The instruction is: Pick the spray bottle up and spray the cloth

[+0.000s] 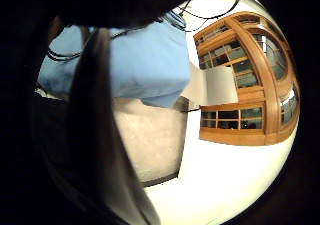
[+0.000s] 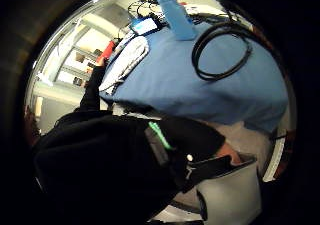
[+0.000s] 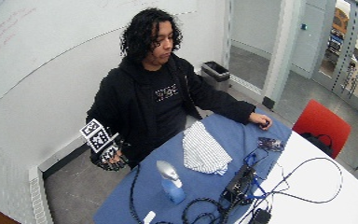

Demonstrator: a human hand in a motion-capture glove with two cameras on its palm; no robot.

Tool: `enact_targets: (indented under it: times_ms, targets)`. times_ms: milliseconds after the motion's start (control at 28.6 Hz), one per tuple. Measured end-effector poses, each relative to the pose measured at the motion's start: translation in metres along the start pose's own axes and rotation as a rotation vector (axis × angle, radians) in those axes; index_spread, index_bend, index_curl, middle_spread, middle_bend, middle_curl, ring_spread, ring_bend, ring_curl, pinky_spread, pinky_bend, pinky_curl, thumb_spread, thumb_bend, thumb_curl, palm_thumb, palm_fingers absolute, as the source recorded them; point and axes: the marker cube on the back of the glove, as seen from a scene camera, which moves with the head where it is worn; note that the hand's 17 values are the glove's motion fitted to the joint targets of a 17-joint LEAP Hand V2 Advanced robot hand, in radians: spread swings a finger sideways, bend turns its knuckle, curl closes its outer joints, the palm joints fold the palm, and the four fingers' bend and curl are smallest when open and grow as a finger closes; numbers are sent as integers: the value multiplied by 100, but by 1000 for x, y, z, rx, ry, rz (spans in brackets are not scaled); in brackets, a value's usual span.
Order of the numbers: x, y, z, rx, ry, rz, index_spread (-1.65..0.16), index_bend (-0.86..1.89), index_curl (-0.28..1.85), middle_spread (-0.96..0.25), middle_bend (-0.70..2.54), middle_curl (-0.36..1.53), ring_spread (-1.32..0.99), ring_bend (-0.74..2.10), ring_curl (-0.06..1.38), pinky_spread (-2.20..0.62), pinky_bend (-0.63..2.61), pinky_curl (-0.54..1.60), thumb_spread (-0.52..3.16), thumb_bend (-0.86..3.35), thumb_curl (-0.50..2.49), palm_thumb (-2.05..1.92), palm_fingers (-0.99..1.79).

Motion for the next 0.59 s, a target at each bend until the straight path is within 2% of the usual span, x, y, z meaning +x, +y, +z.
enact_targets:
  times_ms: [245, 595]
  targets:
    - [-2, -7, -4, -6, 4, -7, -27, 13, 11, -4, 26, 13, -3, 41, 16, 16, 33, 15, 72, 12, 11, 29, 36]
    - [-6, -31, -7, -9, -54, -18, -33, 13, 16, -4, 26, 20, -3, 44, 21, 20, 32, 21, 94, 6, 16, 31, 33]
